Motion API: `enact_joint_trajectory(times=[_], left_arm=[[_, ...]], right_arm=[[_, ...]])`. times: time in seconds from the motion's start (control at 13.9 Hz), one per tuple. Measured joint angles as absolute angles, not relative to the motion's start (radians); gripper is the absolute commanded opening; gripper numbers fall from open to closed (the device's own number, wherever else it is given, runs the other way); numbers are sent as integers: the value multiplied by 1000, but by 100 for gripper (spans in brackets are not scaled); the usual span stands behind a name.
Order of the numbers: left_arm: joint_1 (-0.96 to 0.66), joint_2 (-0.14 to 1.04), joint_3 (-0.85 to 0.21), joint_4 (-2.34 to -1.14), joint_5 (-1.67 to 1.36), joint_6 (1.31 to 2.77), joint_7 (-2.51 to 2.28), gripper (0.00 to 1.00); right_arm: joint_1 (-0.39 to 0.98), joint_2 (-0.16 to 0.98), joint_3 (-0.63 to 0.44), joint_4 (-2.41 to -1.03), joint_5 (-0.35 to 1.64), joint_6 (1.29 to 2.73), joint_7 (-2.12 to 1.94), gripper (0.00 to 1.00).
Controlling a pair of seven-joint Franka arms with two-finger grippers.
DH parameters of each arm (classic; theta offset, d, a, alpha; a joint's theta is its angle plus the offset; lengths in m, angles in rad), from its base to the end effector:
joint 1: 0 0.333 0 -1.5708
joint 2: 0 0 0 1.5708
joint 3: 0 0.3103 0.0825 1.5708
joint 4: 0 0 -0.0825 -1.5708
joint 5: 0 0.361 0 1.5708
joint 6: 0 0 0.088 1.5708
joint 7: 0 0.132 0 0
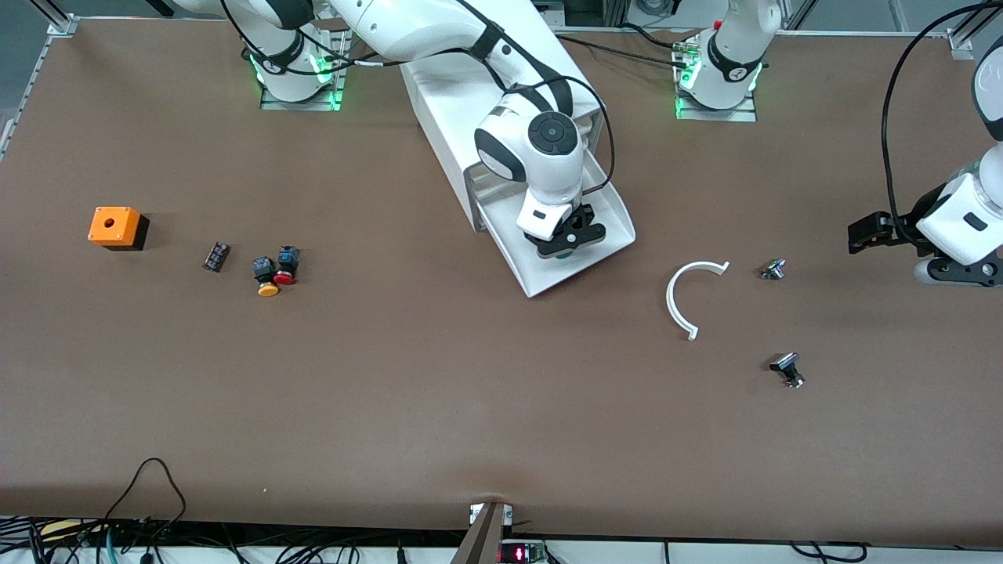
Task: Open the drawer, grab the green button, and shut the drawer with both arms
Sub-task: 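Lower the right gripper into the drawer over the green button, then grasp the green button with the right gripper and lift it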
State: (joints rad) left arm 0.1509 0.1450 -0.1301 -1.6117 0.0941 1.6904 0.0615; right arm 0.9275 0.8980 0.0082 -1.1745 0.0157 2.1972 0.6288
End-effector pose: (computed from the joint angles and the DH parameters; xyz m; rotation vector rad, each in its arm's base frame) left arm 0.5750 0.0273 0.5059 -3.0672 0.0832 0.1043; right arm 0.4480 0.6065 0.2406 -3.0048 -0.4464 -0.1136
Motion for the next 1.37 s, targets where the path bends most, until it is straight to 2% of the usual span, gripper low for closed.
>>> enact_joint_trajectory(times=[0.36, 0.79, 1.37], left_arm=[[151, 145, -130, -1611, 94, 1690, 61, 100], [151, 145, -129, -1611, 94, 1690, 61, 100], [151, 148, -130, -1611, 94, 1691, 61, 100]], right_arm=[[926, 884, -4, -1094, 16, 2051, 625, 0], [901, 815, -9, -1012, 16, 1899, 574, 0], [661, 655, -14, -1002, 50, 1726, 260, 0]])
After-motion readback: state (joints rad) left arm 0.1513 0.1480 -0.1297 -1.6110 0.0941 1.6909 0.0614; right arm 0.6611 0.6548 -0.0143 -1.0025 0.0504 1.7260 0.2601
